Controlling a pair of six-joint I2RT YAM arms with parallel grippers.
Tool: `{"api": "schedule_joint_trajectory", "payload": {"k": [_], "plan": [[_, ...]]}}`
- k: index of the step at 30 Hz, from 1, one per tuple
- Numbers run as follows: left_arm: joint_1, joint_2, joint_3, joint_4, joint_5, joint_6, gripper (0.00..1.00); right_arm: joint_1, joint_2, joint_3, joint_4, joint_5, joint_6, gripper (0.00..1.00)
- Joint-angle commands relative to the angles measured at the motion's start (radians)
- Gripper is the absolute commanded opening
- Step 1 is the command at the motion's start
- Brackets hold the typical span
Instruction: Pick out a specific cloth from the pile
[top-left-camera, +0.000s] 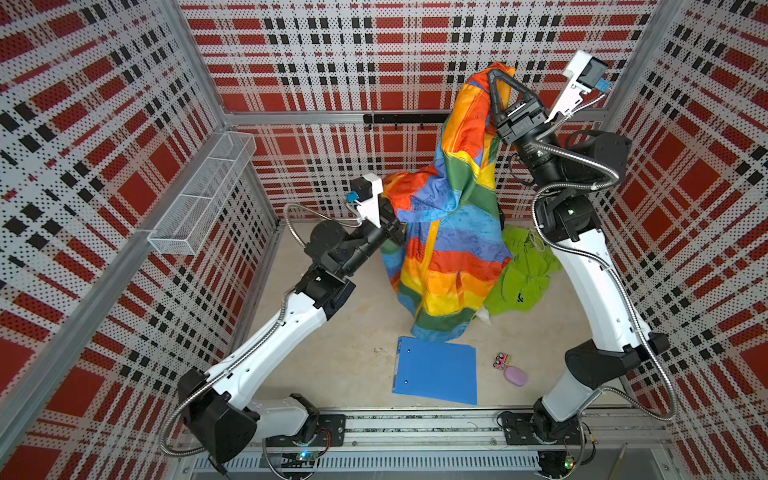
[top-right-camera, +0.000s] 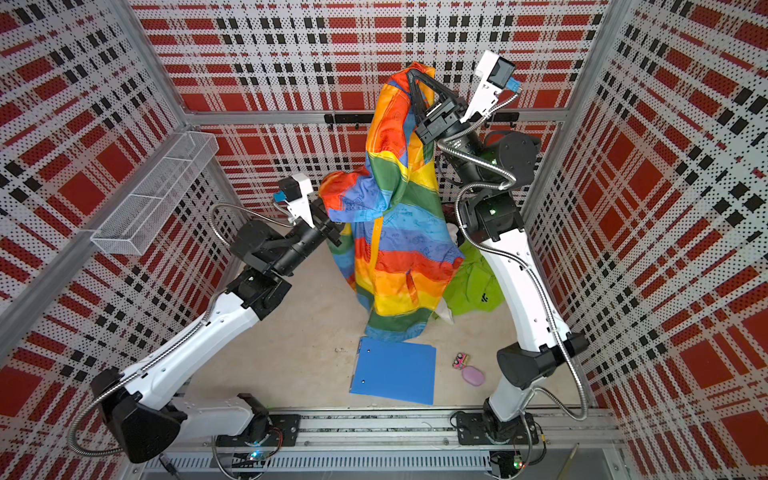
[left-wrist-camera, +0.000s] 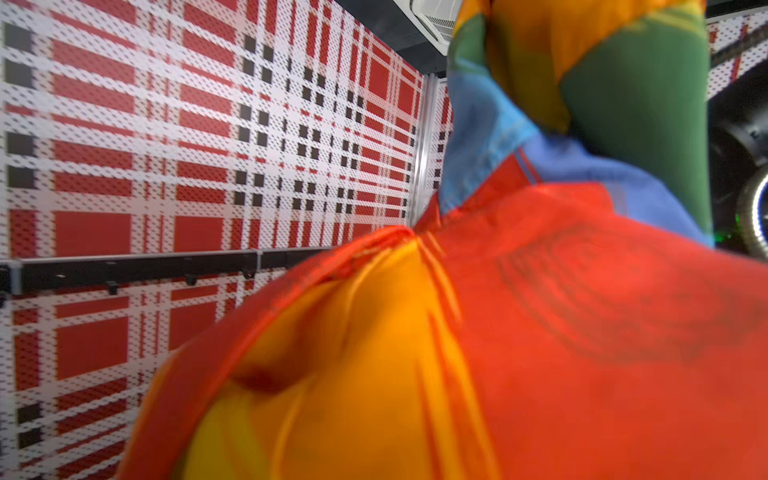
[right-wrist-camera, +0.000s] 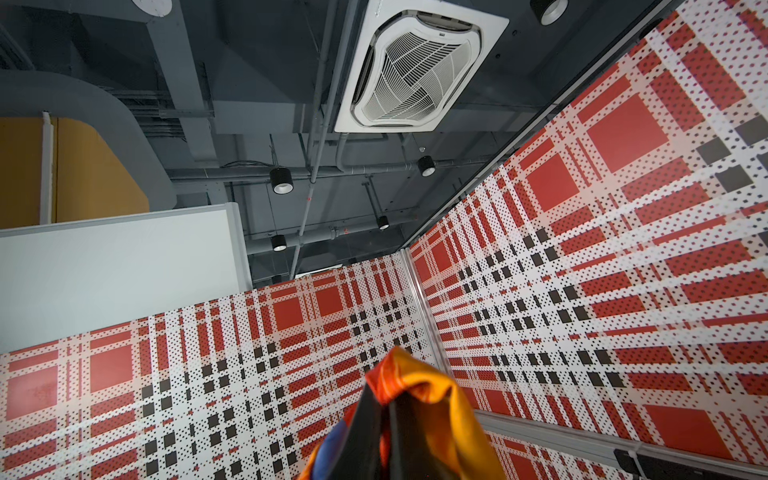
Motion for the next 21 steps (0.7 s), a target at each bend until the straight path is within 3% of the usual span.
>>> {"api": "schedule_joint_trajectory", "payload": {"k": [1,8,21], "plan": [[0.072,0.005,0.076,0.015,0.005,-0.04,0.0,0.011,0.041,0.047,0.028,-0.061,0.046,0.07],[0.181,0.015,0.137,-0.031,0.031,-0.065,0.0,0.108,0.15,0.089,-0.01,-0.078,0.025,0.07],[0.408,-0.075,0.076,-0.04,0.125,-0.132,0.0,0.247,0.326,0.217,0.005,-0.087,0.061,0.07]]}}
